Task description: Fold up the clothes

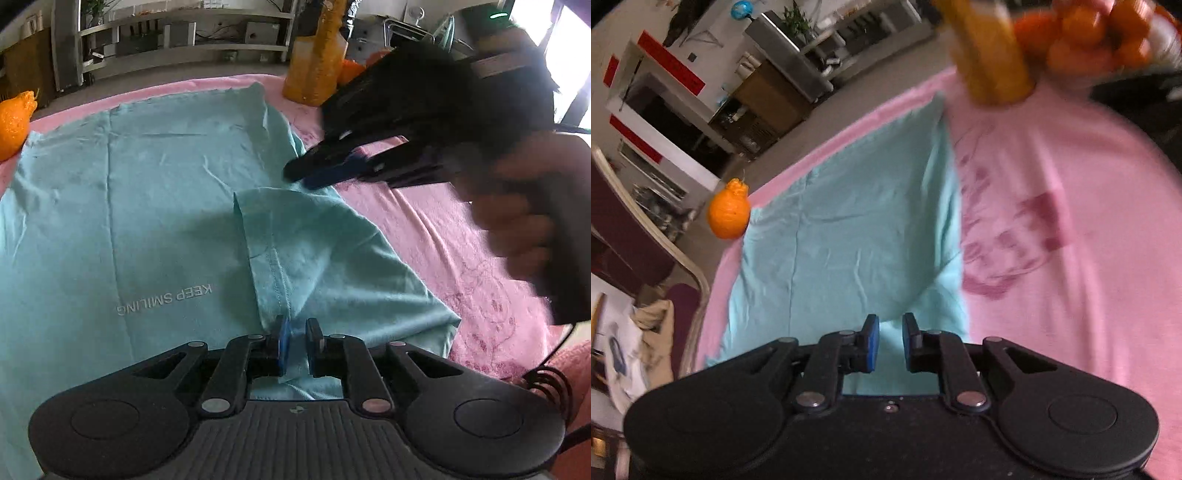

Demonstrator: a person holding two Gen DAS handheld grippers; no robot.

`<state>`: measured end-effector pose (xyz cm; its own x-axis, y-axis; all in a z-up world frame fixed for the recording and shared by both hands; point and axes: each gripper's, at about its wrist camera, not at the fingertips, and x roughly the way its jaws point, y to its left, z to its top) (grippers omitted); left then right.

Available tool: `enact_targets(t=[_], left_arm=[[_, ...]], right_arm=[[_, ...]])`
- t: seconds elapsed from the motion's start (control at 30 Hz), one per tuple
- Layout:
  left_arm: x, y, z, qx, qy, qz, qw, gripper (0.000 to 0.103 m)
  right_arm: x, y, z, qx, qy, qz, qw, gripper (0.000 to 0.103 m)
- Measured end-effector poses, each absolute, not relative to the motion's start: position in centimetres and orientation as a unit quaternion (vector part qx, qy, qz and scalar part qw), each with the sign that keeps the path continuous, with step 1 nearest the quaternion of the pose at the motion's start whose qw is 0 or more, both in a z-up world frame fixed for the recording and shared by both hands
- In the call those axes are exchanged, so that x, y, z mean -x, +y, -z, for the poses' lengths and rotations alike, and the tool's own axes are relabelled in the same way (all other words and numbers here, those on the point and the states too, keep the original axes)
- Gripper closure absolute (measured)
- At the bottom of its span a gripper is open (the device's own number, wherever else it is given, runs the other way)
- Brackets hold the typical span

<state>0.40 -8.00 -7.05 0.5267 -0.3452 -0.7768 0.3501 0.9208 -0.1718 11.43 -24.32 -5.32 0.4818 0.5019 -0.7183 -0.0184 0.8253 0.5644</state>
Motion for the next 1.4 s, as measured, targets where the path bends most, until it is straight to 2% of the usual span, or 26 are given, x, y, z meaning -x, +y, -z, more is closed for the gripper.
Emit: enact_targets(t=[0.07, 0.1, 0.17, 0.2, 0.23, 0.3, 0.4, 0.47, 0.63, 0.8, 1.03, 1.4], left_arm=[[-0.6, -7.7, 7.2, 0.008, 0.448, 0.200, 0.871, 0.092], [-0.6, -7.5, 7.2, 0.012, 0.450, 0.201, 0.870, 0.092], [-0.6, -7.5, 7.1, 0.010, 0.453, 0.200, 0.868, 0.092], [-0.6, -7.5, 7.1, 0.009, 0.455, 0.200, 0.868, 0.092], [-0.4, -7.4, 7.0, 0.009, 0.456, 0.198, 0.867, 0.092], [0.3, -7.0, 6.5, 0.011, 0.458, 0.194, 0.867, 0.092], [2.1, -5.2, 4.4, 0.009, 0.447, 0.170, 0.878, 0.091], [3.5, -3.1, 3.0, 0.009, 0.441, 0.142, 0.886, 0.090], [5.7, 4.9, 0.2, 0.070, 0.445, 0.073, 0.890, 0.085], [6.3, 13.8, -1.1, 0.120, 0.447, -0.044, 0.885, 0.085], [7.0, 23.5, 2.0, 0.333, 0.415, -0.147, 0.833, 0.085], [5.8, 26.3, 5.4, 0.494, 0.393, -0.162, 0.758, 0.084]], right_arm=[[-12.7, -24.2, 6.8, -0.249, 0.500, -0.141, 0.817, 0.089], [-12.6, -24.8, 6.9, -0.259, 0.493, -0.124, 0.821, 0.100], [-12.5, -26.1, 7.2, -0.278, 0.478, -0.090, 0.828, 0.103], [-12.5, -26.8, 7.3, -0.287, 0.470, -0.073, 0.831, 0.102], [-12.4, -27.4, 7.4, -0.296, 0.462, -0.056, 0.834, 0.092], [-10.9, -28.3, 5.6, -0.290, 0.433, -0.022, 0.853, 0.089], [-7.4, -28.7, 2.1, -0.310, 0.396, -0.060, 0.862, 0.086], [-4.7, -28.5, 0.0, -0.328, 0.380, -0.096, 0.859, 0.077], [0.3, -27.6, -3.0, -0.375, 0.356, -0.188, 0.835, 0.067], [-1.6, -24.5, -2.3, -0.380, 0.379, -0.228, 0.812, 0.059], [-3.3, -22.3, 2.8, -0.436, 0.428, -0.239, 0.755, 0.058], [-2.0, -21.7, 2.4, -0.424, 0.422, -0.254, 0.760, 0.057]])
